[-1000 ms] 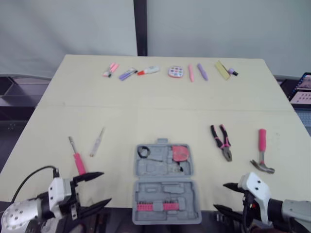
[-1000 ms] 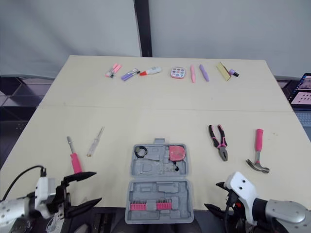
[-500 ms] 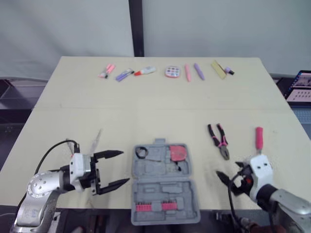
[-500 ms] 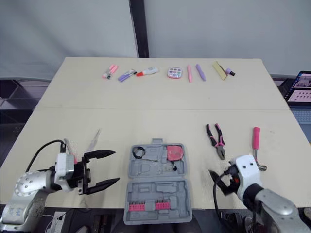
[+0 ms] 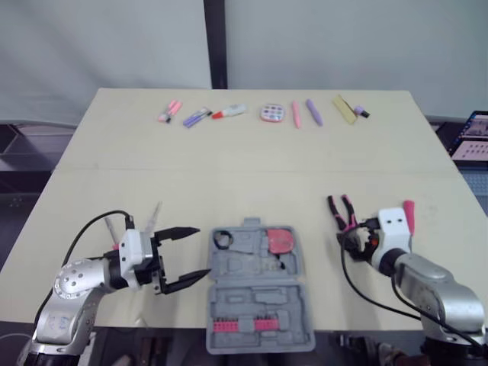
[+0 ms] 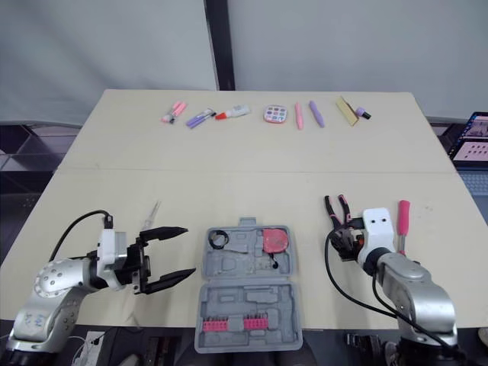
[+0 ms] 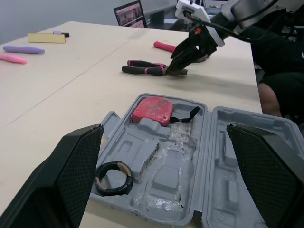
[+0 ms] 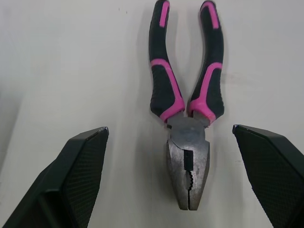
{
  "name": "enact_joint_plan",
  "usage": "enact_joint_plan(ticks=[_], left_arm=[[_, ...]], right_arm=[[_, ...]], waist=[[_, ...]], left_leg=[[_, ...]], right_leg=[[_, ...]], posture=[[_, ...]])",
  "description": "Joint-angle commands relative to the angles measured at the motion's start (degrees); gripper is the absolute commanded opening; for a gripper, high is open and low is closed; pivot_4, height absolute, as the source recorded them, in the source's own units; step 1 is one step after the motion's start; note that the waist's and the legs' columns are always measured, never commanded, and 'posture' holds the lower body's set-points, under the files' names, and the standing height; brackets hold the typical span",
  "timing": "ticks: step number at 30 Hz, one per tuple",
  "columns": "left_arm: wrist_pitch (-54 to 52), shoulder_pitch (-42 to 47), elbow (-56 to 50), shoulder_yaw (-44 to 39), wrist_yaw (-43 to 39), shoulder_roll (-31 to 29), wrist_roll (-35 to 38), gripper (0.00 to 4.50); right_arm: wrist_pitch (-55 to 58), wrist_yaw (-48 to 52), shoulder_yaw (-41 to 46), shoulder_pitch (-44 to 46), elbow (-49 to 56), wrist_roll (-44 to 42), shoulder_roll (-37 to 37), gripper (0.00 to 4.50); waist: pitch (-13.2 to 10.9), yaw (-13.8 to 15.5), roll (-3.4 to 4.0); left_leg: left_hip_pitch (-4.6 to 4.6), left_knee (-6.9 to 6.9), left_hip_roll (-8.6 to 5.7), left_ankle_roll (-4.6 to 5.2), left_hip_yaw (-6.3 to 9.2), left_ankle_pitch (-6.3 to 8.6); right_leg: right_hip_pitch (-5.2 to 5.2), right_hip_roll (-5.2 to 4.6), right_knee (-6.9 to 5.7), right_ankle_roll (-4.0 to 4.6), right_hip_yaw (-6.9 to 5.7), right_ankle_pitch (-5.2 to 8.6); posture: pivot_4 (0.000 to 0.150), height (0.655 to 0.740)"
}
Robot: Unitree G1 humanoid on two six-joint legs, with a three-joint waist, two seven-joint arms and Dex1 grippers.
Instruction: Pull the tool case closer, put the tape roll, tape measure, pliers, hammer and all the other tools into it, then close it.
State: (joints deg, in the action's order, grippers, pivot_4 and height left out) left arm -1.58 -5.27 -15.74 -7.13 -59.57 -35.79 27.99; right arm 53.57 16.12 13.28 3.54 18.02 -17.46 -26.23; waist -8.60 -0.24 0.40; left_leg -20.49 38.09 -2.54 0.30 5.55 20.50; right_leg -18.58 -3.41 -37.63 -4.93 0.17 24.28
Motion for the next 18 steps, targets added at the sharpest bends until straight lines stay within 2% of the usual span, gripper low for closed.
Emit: enact_joint_plan(ticks=[1,18], left_arm=[[-0.18,-0.61,-2.86,-0.42,0.80,-0.27,0.14,4.50],[-1.27,-1.71,-4.96,-0.51,2.13,-0.66,0.11,4.50]], right_arm=[[-1.75,-0.53,0.07,0.79,-1.50,1.12,-0.18,4.43],[-3.94,0.04,-1.17,4.61,-7.98,2.20,-0.19,4.43]], waist=[[0.00,-0.03,0.00],[-0.01,-0.14,0.03]], left_leg=[[0.00,0.00,-0.01,0.00,0.00,0.00],[0.00,0.00,0.01,0.00,0.00,0.00]], right_leg=[[0.00,0.00,-0.01,0.00,0.00,0.00],[-0.01,0.01,0.01,0.00,0.00,0.00]], posture=[[0.150,0.7336],[0.150,0.7336]])
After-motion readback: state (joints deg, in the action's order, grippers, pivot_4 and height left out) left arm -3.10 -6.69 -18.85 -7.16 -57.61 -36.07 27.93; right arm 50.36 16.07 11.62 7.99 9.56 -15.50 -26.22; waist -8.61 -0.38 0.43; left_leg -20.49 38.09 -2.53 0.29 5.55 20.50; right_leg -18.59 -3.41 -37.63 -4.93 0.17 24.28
